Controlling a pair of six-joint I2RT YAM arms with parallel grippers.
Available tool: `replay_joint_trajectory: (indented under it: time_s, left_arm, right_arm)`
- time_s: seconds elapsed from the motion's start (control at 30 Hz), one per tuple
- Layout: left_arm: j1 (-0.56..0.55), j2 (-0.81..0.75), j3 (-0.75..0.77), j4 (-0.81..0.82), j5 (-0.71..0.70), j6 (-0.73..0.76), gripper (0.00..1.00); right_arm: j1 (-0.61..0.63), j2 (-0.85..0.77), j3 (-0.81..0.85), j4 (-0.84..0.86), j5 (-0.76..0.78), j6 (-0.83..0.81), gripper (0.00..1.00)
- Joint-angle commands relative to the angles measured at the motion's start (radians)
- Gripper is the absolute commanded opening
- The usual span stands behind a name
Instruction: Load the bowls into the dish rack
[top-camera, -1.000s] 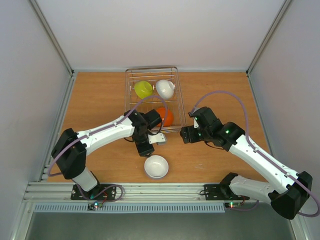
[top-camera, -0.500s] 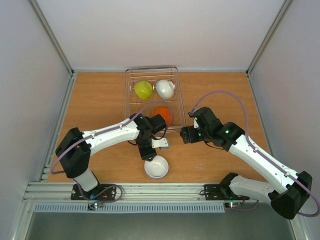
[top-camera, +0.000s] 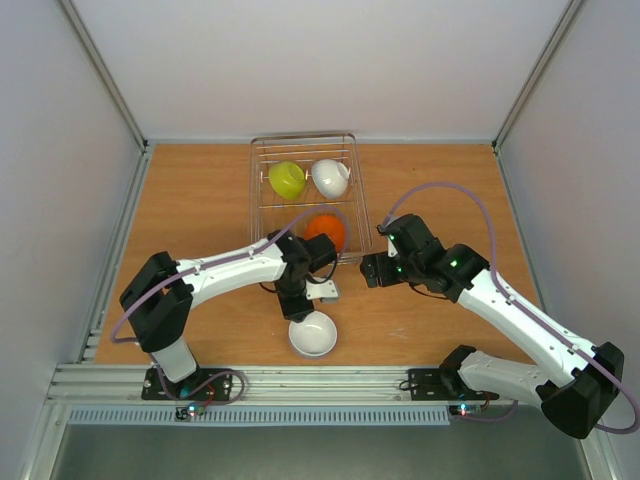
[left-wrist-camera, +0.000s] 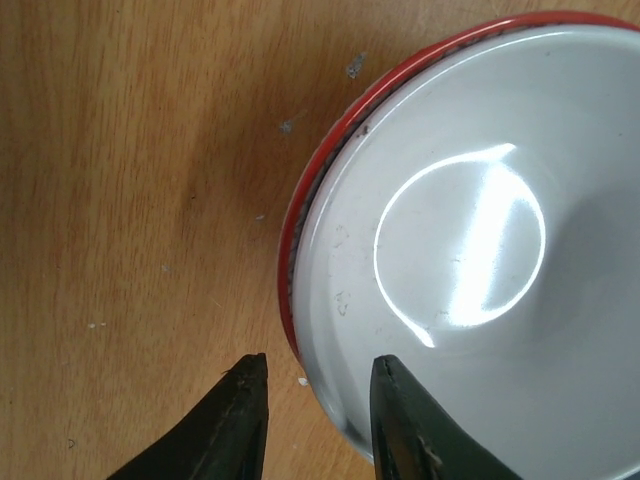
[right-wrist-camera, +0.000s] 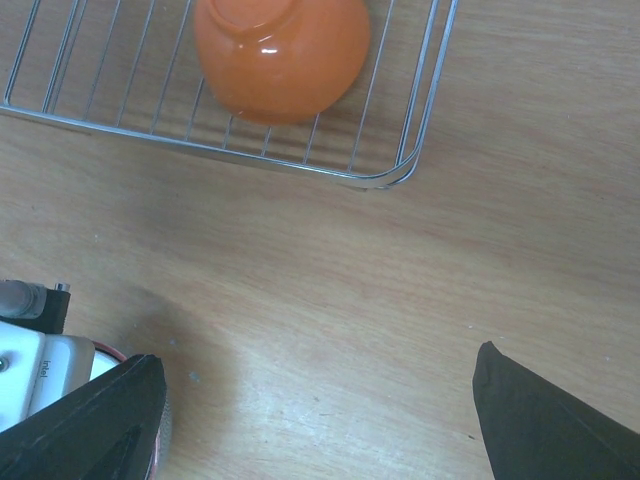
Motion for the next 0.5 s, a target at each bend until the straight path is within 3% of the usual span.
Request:
replay_joint_trajectory:
  time_s: [0.0, 0.47]
  left_arm:
    - [-0.015, 0.013, 0.013, 0.006, -0.014, -0.007, 0.3]
    - [-0.023, 0.006, 0.01, -0.006, -0.004, -0.001, 0.09]
  right_arm:
    - [-0.003, -0.002, -0.007, 0.006, -0.01, 0.007, 0.86]
    - [-0.004, 0.0, -0.011, 0.006, -0.011, 0.017, 0.86]
